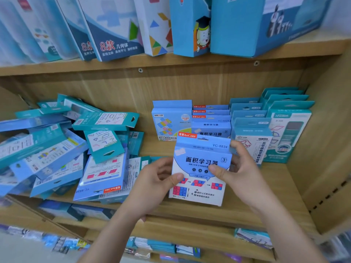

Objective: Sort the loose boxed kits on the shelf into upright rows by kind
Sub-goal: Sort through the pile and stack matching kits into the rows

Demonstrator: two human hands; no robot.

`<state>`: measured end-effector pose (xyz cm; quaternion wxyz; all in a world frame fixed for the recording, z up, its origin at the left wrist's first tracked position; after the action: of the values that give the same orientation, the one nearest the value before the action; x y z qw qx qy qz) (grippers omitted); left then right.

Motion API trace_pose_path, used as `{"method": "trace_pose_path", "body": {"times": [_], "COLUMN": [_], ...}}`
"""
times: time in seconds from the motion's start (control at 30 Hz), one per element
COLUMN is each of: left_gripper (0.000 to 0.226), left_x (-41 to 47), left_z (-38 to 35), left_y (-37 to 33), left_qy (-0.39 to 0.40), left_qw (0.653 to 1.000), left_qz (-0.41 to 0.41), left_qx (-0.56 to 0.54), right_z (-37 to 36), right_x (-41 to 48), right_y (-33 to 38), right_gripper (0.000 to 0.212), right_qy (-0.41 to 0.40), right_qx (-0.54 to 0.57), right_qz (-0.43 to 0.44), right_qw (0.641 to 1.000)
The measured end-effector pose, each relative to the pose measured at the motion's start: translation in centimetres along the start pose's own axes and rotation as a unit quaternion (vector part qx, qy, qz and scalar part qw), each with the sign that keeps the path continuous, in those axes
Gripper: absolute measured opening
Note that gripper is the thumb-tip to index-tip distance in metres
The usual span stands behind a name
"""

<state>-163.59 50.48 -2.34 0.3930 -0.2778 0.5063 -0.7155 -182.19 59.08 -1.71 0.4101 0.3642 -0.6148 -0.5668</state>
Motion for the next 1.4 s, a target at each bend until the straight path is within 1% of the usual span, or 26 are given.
{"method": "trace_pose_path", "body": {"times": [0.03, 0.1, 0.17, 0.2, 0.23, 0.3, 0.33, 0.43, 0.5, 0.53, 0.67, 0.73, 0.87, 0.97, 1.07, 1.27, 1.33, 1.4], "left_gripper": [0.034, 0.035, 0.033, 0.034, 0.034, 0.033, 0.032, 0.033, 0.034, 0.033, 0.030, 0.028, 0.028, 0.032, 0.042, 0.065, 0.079, 0.091], "left_x": [0.1, 0.4, 0.9, 1.3, 1.8, 2.8, 3.4, 5.3, 6.7, 7.4, 9.8, 10.7, 11.5, 11.7, 11.6, 12.0, 11.7, 10.9], "left_z": [-0.1, -0.2, -0.2, -0.2, -0.2, -0.2, -0.2, -0.3, -0.8, -1.2, -3.4, -4.2, -5.3, -6.0, -6.4, -6.2, -6.3, -6.3], "left_y": [0.2, 0.5, 0.9, 1.0, 1.1, 1.3, 1.3, 1.3, 1.2, 1.1, 0.8, 0.9, 1.1, 1.4, 1.7, 1.7, 1.3, 0.6], "left_qy": [0.001, -0.002, -0.011, -0.020, -0.029, -0.045, -0.055, -0.079, -0.083, -0.082, -0.071, -0.081, -0.104, -0.107, -0.114, -0.129, -0.133, -0.135], "left_qw": [1.000, 0.999, 0.999, 0.998, 0.998, 0.997, 0.996, 0.994, 0.993, 0.992, 0.985, 0.978, 0.972, 0.971, 0.970, 0.963, 0.960, 0.958], "left_qz": [0.000, 0.000, -0.002, -0.001, 0.001, 0.004, 0.003, -0.002, -0.006, -0.011, -0.033, -0.032, -0.030, -0.021, -0.005, -0.013, -0.030, -0.072], "left_qx": [0.012, 0.035, 0.048, 0.056, 0.060, 0.061, 0.064, 0.079, 0.087, 0.099, 0.153, 0.190, 0.208, 0.214, 0.214, 0.235, 0.244, 0.243], "right_z": [0.2, 0.4, 0.7, 0.9, 1.2, 2.6, 3.5, 5.9, 6.9, 7.1, 7.7, 8.0, 8.4, 8.4, 8.3, 8.1, 8.0, 7.9], "right_x": [0.1, 0.5, 1.1, 1.5, 1.9, 2.7, 3.1, 4.1, 4.7, 5.0, 5.5, 5.6, 5.4, 5.3, 5.3, 5.3, 5.0, 4.8], "right_y": [0.3, 1.3, 2.6, 3.3, 4.3, 6.2, 7.0, 8.6, 8.3, 7.9, 6.7, 6.3, 5.8, 5.2, 4.8, 4.2, 3.8, 3.5], "right_gripper": [0.061, 0.077, 0.082, 0.078, 0.068, 0.047, 0.042, 0.040, 0.043, 0.044, 0.045, 0.045, 0.044, 0.042, 0.041, 0.046, 0.051, 0.053], "right_qy": [0.003, 0.017, 0.033, 0.034, 0.029, 0.003, -0.017, -0.067, -0.066, -0.060, -0.046, -0.046, -0.049, -0.041, -0.036, -0.045, -0.060, -0.076], "right_qx": [-0.031, -0.138, -0.268, -0.325, -0.366, -0.414, -0.431, -0.496, -0.533, -0.540, -0.520, -0.519, -0.528, -0.518, -0.520, -0.544, -0.544, -0.540], "right_qz": [0.015, 0.051, 0.095, 0.125, 0.156, 0.206, 0.223, 0.245, 0.238, 0.234, 0.210, 0.204, 0.194, 0.188, 0.186, 0.190, 0.197, 0.205], "right_qw": [0.999, 0.989, 0.958, 0.937, 0.917, 0.887, 0.874, 0.830, 0.809, 0.806, 0.827, 0.829, 0.826, 0.833, 0.833, 0.816, 0.814, 0.812]}}
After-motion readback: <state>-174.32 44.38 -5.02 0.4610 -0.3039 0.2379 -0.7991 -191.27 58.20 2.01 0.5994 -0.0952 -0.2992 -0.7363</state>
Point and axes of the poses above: each hand's wrist, its own x-axis towards the middle knuckle, its own z-axis out of the back of the hand, y = z × x, the point moved 5 cm from there along x, towards the middle knuckle, and after that the axes turned 2 degrees about z, right-handed, at the moved point
